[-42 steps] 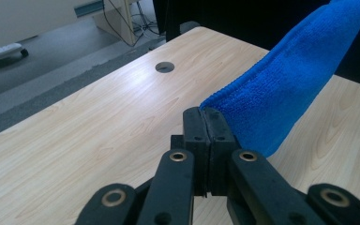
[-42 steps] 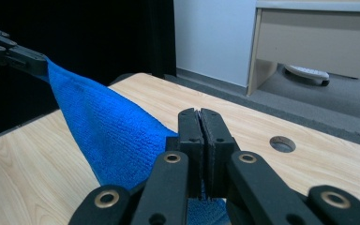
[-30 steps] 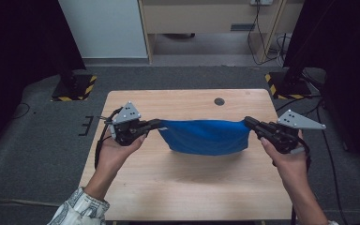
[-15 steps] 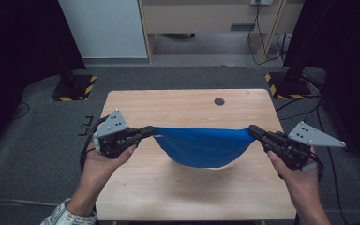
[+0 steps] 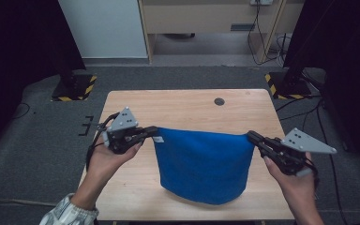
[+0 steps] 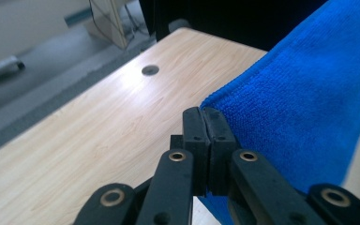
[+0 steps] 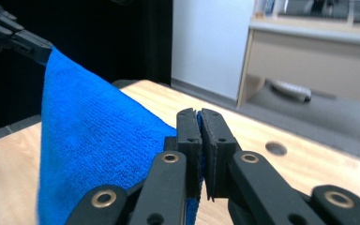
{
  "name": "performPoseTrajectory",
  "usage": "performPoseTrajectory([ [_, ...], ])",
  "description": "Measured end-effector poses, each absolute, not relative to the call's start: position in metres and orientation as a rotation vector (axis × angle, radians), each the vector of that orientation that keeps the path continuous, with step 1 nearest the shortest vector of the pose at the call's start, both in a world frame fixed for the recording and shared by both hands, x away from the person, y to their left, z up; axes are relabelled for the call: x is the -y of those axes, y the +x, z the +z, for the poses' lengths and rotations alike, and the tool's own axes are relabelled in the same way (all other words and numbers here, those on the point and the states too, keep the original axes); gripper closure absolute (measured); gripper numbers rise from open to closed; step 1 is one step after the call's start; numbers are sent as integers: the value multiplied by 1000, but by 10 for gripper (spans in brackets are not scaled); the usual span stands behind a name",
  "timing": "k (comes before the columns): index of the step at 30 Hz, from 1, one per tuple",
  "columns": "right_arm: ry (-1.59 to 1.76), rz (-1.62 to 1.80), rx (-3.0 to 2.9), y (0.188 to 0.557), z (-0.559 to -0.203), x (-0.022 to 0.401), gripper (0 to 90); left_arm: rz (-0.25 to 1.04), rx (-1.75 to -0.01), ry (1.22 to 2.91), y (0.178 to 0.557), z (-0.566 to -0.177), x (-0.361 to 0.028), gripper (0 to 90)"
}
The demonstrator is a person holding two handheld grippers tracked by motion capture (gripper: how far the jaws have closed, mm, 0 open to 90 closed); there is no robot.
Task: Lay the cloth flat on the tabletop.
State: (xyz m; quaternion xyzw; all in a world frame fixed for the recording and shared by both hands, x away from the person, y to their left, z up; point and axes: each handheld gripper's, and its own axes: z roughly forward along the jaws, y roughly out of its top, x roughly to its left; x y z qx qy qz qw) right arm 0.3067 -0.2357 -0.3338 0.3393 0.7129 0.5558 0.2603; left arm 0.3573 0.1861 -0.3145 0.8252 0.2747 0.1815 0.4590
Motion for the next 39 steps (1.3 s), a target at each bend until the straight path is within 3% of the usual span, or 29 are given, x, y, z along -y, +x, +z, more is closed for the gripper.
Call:
performPoseTrajectory([
  [8,1037,1467,-1934,370,-377,242,883,424,-760,2038,400,-344,-175,889],
  [39,1183,1383,-1970,453,-427,245,884,422,-963,2078,496,-399,-145,888],
])
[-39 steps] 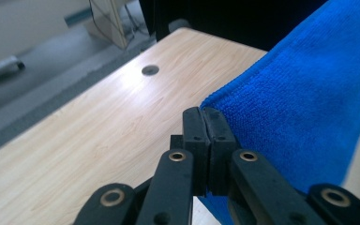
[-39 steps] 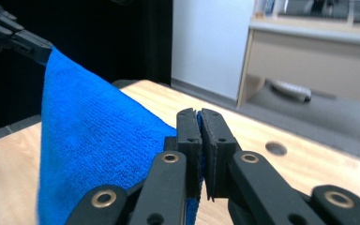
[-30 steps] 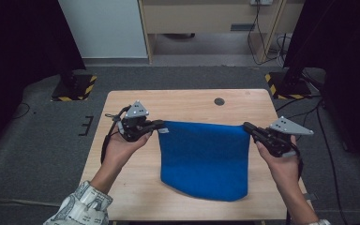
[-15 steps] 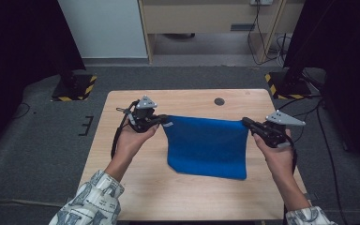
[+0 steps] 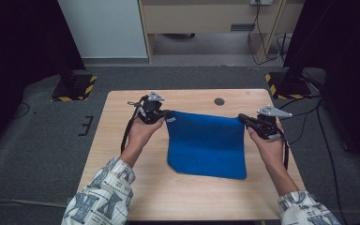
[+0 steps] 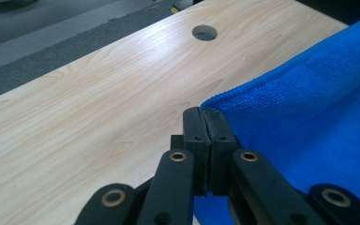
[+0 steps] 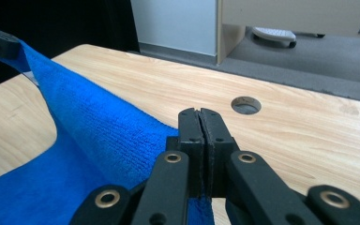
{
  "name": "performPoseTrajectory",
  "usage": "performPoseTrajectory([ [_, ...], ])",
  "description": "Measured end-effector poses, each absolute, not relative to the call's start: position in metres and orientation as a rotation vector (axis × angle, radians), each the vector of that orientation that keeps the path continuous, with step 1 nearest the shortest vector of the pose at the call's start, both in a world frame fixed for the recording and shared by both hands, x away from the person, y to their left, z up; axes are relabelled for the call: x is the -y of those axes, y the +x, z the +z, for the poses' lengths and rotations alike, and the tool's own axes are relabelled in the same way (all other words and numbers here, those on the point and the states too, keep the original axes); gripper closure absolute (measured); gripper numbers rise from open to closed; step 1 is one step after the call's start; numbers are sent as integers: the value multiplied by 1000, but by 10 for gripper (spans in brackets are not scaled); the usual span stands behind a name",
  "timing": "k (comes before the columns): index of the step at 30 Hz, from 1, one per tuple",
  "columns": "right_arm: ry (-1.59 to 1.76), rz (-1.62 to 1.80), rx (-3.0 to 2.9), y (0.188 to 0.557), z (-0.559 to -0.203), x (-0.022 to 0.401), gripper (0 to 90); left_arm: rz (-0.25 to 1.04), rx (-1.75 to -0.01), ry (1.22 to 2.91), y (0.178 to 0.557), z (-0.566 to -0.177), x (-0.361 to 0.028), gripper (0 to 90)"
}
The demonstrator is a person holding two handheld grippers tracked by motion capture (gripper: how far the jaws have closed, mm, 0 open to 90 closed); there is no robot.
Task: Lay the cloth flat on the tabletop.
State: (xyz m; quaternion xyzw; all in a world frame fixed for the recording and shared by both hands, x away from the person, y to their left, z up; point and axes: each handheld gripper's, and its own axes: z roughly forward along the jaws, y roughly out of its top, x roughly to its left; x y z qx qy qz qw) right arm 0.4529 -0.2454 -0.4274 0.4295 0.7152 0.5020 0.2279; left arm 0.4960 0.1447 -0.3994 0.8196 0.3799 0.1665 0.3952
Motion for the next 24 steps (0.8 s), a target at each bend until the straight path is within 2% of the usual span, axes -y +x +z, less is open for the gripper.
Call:
performPoseTrajectory([
  [13,1267,1369,-1973,486,-455,249,885,412,-1008,2081,524,-418,-138,889],
  [24,1299,1383,-1984,498,-470,250,884,410,-1032,2114,541,-432,-131,889],
])
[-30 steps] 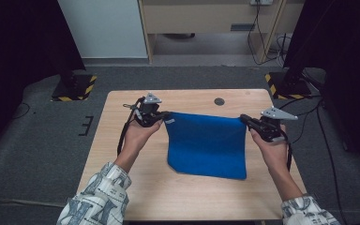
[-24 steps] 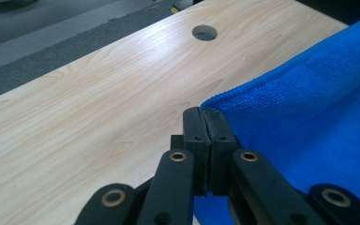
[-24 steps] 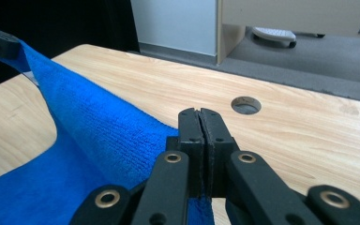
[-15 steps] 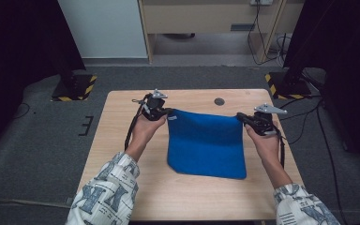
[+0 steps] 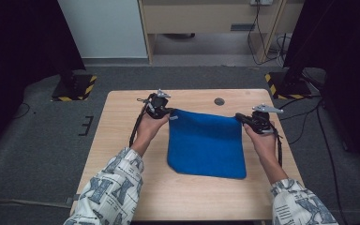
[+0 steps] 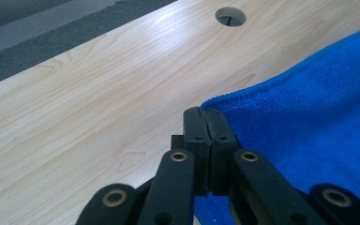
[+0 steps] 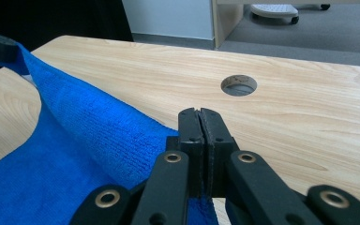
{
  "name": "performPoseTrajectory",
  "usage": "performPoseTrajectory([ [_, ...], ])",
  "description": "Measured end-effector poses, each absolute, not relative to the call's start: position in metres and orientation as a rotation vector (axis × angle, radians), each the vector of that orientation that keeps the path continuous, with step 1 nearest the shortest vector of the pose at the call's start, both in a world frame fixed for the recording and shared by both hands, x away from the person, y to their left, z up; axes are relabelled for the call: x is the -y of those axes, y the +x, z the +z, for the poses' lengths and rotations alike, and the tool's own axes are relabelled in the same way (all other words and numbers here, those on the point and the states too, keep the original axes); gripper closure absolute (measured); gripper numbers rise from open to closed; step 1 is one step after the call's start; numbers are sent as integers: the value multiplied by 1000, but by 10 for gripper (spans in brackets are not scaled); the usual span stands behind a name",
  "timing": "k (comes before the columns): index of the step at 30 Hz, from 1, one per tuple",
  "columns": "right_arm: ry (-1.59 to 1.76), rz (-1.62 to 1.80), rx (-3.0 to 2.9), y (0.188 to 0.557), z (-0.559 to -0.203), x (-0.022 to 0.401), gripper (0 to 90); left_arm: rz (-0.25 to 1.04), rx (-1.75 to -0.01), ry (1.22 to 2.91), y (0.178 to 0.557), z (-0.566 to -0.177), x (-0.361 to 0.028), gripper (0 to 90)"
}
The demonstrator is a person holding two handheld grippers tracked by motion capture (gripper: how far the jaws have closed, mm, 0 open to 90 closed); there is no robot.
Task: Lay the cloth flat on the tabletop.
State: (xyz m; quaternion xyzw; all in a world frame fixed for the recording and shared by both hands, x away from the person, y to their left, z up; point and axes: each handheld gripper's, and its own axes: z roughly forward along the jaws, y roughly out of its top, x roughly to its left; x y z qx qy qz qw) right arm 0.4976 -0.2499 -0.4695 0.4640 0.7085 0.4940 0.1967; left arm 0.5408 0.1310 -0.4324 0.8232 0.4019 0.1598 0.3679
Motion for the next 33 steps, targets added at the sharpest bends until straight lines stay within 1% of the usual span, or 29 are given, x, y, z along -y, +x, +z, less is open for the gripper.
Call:
performPoseTrajectory([
  [13,1363,1358,-1966,516,-487,255,884,435,-1068,2120,557,-445,-123,889],
  [20,1364,1327,-1965,536,-491,244,884,437,-1110,2121,566,-455,-128,889],
  [28,1376,1300,-1965,549,-498,234,877,438,-1147,2115,575,-467,-134,886],
  [30,1391,1279,-1956,552,-499,233,846,460,-1143,2106,579,-471,-134,867],
  [31,1413,1258,-1929,556,-501,233,709,477,-1151,2094,581,-472,-134,752],
  [32,1423,1252,-1913,557,-501,234,624,492,-1155,2086,583,-472,-133,707],
  [33,1423,1252,-1913,557,-501,234,624,492,-1155,2086,583,-472,-133,674],
])
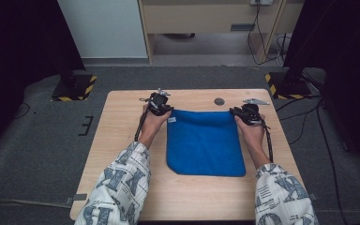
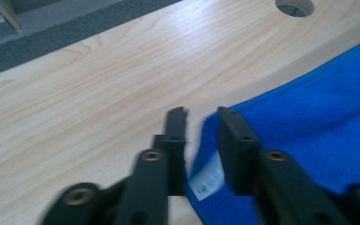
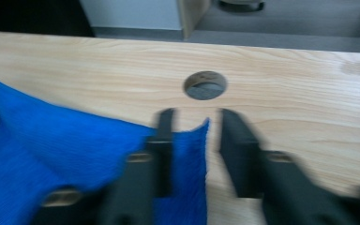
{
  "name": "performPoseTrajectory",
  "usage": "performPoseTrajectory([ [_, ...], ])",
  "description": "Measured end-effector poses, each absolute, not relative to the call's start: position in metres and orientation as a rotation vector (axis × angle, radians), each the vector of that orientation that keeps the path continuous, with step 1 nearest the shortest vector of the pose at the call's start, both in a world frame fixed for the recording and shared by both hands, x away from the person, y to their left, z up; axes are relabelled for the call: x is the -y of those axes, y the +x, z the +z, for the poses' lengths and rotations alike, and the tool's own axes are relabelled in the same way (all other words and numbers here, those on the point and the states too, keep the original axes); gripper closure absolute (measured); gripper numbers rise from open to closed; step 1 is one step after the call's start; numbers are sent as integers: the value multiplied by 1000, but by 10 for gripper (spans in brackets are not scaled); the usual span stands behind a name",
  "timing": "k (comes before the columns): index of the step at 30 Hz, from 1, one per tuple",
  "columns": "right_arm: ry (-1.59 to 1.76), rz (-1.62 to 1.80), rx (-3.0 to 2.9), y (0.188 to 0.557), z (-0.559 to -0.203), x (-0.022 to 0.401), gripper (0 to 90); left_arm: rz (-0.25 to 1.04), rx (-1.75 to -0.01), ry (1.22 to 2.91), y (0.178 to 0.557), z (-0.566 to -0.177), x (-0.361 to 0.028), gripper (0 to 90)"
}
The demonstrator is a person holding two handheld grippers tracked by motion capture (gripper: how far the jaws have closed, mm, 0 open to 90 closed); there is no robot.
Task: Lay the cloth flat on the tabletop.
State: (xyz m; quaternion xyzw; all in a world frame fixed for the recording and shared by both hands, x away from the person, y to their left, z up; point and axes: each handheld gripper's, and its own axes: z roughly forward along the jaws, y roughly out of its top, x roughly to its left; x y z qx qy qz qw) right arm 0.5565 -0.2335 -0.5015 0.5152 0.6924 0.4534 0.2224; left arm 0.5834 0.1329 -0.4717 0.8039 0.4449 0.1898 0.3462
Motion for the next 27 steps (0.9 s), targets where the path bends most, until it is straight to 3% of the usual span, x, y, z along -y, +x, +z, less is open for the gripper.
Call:
performPoseTrajectory([
  [5,1413,1202,-1940,550,-500,237,376,537,-1101,2069,573,-455,-133,640],
  [12,1335,1203,-2026,513,-493,230,347,542,-1028,2087,530,-439,-141,641],
  [15,1281,1208,-2075,490,-491,225,406,545,-990,2074,497,-441,-148,646],
  [16,1249,1231,-2107,473,-490,219,488,528,-962,2052,476,-445,-155,646],
  [24,1036,1264,-2245,420,-489,187,717,431,-905,2032,423,-474,-179,654],
  [27,1002,1270,-2265,410,-491,181,757,404,-905,2028,410,-484,-185,663],
])
